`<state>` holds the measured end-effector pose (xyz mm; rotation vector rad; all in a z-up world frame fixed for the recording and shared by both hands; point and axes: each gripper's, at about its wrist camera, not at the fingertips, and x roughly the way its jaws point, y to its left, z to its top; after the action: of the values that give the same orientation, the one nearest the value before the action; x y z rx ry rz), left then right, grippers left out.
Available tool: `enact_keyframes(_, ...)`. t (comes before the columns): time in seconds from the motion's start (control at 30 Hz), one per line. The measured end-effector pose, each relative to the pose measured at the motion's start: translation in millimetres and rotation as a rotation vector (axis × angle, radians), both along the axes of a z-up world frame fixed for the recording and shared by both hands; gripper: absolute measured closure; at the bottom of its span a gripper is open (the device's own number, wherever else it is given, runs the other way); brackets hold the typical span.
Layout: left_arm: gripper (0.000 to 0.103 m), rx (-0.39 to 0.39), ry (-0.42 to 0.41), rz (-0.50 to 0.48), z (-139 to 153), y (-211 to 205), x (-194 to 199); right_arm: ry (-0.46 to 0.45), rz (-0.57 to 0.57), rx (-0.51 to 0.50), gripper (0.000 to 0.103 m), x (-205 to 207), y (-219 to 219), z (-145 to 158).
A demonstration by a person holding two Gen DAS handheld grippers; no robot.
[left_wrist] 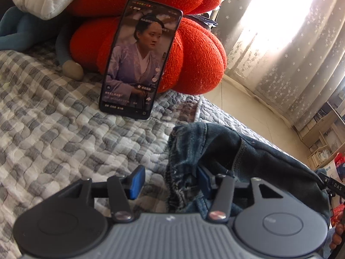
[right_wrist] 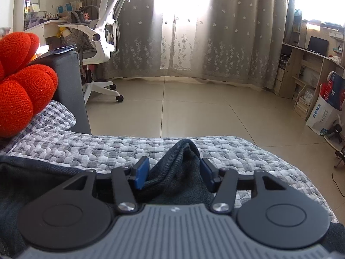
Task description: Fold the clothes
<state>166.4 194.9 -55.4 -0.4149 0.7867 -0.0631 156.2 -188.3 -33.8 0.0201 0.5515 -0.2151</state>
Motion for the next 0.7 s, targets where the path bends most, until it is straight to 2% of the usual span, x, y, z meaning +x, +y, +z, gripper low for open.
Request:
enact_keyframes(0.07, 0.044, -0.033, 0.016, 0.011, 3, 5, -11, -0.008, 0.01, 0.004, 0.044, -8, 3, 6)
enact_keyframes(0.3, 0.034, -0.064, 0.077, 0.038, 11, 12, -53, -0.034, 0.09, 0.034, 0.04, -38, 23, 18)
enact_keyframes(0.4, 0.033, -0.106, 0.106, 0.076, 14, 16, -72, -0.035, 0.15, 0.038, 0.039, -50, 40, 19)
enact_keyframes(0.53, 0.03, -0.14, 0.101, 0.109, 17, 16, -101, -0.036, 0.25, 0.052, 0.038, -65, 57, 19)
enact_keyframes(0.7, 0.03, -0.178, 0.125, 0.123, 9, 13, -124, -0.045, 0.401, 0.06, 0.035, -87, 78, 20)
